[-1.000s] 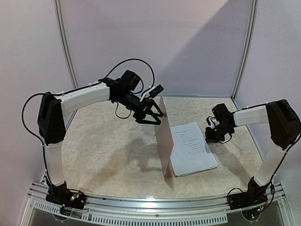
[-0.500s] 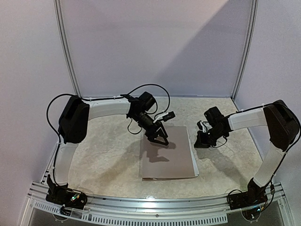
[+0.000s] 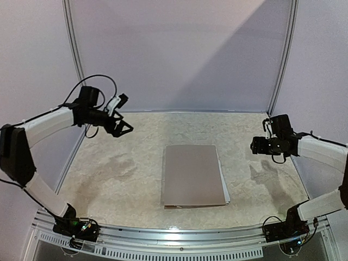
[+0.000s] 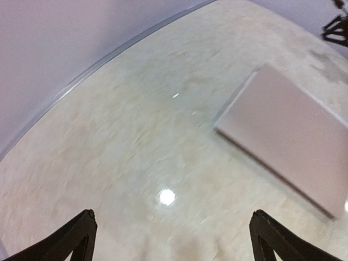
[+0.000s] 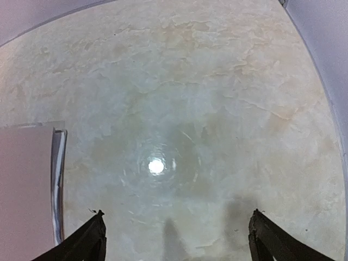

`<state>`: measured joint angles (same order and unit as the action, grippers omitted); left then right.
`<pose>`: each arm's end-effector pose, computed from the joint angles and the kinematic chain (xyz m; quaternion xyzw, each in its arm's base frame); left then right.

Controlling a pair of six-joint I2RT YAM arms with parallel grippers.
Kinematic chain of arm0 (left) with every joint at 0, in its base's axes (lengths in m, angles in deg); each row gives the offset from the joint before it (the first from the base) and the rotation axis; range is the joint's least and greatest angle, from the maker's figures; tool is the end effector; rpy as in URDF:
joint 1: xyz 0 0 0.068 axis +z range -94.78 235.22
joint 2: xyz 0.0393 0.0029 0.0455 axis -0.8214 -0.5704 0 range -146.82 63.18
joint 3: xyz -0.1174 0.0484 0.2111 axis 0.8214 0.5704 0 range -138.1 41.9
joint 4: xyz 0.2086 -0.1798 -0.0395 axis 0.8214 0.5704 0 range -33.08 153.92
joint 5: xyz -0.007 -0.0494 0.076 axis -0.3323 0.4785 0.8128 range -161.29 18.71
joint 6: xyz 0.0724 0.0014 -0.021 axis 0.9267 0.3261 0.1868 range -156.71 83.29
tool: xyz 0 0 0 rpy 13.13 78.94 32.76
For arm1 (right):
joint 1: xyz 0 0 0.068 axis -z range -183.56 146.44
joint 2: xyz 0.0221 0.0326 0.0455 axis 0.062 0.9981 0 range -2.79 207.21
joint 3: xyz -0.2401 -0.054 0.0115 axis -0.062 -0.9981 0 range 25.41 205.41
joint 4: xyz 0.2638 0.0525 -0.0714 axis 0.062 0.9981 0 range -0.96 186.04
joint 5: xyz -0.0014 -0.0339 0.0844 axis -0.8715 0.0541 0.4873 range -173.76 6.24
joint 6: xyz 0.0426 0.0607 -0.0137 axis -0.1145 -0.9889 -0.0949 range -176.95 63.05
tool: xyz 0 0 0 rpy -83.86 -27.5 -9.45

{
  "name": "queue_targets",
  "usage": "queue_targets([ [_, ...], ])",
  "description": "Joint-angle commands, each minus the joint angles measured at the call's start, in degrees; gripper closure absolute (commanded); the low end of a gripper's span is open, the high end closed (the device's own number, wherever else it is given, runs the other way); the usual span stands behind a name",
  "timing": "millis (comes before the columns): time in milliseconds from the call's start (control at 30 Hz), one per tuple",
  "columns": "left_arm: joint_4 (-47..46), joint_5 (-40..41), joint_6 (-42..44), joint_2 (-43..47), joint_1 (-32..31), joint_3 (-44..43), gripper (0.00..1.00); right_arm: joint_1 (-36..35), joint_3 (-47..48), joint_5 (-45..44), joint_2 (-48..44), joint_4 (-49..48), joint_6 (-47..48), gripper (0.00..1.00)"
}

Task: Put the files into the folder
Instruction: Reset both arms

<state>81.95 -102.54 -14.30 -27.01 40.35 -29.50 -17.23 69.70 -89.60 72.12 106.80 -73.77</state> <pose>0.3603 -0.1299 0.2332 0.3833 0.8057 -0.2224 0.3931 0.2993 0.0661 0.1569 0.0437 0.9327 0.0474 0.3548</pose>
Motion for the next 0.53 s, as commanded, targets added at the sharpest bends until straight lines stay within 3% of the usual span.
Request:
queue_targets([
  [0,-13.63,15.25,-2.72,10.8,5.94,18.59,0.01,1.67,-11.34,-1.68,-8.29,-11.44,3.58,0.02],
  [100,-17.65,15.33,-4.69,17.27,10.67,26.54,0.0,1.8,-17.64,-0.1,-13.83,-16.67,4.15,0.01],
  [267,-24.04,13.65,-5.12,25.22,14.41,36.75,0.0,1.8,-24.86,-5.22,-20.24,-23.38,-0.53,0.01],
  [500,-27.61,14.48,-6.21,28.24,14.83,39.46,0.01,1.76,-28.74,-1.14,-24.47,-27.09,-2.42,0.01],
])
